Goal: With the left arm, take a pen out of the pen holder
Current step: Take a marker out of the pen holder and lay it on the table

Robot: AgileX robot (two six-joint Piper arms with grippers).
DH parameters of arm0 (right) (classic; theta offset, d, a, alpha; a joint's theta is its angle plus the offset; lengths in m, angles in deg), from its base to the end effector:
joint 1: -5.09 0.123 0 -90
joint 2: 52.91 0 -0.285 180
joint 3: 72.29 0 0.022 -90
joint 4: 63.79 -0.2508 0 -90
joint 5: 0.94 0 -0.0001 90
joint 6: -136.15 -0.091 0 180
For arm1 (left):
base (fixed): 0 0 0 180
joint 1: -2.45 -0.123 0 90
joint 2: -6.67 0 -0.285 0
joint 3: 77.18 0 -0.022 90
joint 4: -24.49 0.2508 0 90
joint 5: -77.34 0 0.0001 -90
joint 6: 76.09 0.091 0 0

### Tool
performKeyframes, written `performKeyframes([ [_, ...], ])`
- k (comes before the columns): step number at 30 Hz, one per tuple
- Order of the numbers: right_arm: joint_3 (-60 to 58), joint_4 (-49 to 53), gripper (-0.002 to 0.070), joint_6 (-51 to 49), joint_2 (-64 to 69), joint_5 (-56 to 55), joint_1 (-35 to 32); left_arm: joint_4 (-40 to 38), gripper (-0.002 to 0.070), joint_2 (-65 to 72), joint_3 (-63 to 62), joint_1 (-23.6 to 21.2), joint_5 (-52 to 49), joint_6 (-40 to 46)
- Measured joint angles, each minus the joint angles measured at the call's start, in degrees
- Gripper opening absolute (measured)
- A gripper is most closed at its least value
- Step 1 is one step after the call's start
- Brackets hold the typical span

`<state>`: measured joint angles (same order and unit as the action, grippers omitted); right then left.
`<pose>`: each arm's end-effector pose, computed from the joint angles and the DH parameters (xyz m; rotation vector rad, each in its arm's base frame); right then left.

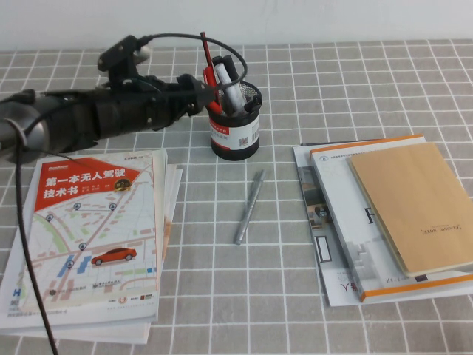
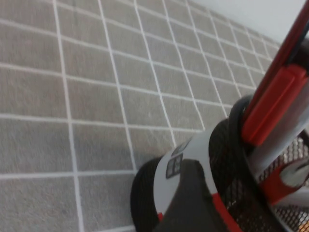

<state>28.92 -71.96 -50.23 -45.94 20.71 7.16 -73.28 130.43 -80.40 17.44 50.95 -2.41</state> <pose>0.0522 0.0067 0.1711 0.1587 1.8711 0.2420 0.4325 -0.1574 0.2148 0.1155 2.1017 -0.8934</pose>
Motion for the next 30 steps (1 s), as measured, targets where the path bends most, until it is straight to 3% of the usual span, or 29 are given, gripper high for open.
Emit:
performKeyframes([
  [8,0.0,0.0,-0.0013,0.0,0.0,0.0,0.0,0.0,0.0424,1.9,-2.2,3.0,2.8,0.0],
  [19,0.0,0.0,-0.0013,0.0,0.0,0.0,0.0,-0.6,0.0116,2.0,-2.9,3.9,5.7,-1.5],
  [30,0.0,0.0,-0.0013,0.0,0.0,0.0,0.0,-0.6,0.0116,2.0,-2.9,4.2,5.7,-1.6],
])
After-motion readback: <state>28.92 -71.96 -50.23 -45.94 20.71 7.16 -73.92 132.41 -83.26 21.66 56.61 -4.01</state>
